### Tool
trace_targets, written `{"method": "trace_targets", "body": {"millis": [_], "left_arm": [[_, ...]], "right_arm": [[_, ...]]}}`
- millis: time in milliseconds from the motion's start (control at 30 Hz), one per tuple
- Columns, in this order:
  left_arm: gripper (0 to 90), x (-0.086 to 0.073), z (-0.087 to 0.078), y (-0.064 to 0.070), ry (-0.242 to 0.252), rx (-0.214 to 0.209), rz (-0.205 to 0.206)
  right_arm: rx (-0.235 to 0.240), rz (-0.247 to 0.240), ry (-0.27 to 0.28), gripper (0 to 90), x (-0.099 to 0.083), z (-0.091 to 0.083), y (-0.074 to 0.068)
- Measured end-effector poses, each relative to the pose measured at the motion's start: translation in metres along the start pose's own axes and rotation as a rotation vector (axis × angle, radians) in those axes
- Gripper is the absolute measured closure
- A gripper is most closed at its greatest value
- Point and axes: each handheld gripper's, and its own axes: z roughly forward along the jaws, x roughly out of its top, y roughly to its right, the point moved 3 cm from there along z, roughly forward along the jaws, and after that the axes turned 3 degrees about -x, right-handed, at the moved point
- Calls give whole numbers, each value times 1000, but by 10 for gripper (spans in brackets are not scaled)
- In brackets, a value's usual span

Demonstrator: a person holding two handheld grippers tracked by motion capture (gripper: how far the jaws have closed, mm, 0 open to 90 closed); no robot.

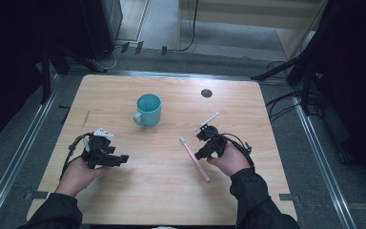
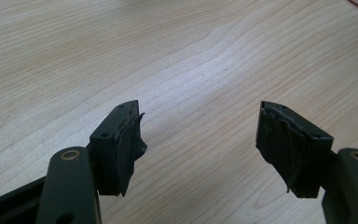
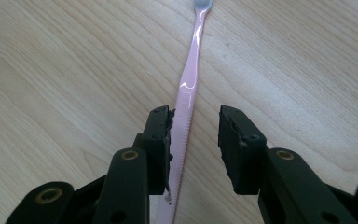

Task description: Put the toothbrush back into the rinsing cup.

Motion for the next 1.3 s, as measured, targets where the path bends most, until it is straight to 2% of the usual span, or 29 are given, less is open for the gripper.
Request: {"method": "trace_targets", "body": {"millis": [333, 967, 1167, 1300], "left_arm": [[311, 0, 0, 0, -1, 1, 0], [311, -1, 0, -1, -6, 7, 3], [311, -1, 0, -2, -8, 8, 4], [311, -1, 0, -2, -7, 8, 1]], "right_arm": [[6, 2, -44, 663, 5, 6, -4], [-28, -9, -122, 709, 6, 24, -12], [-25, -15, -134, 708, 7, 29, -14], [-48, -15, -151, 708, 7, 32, -16]]}}
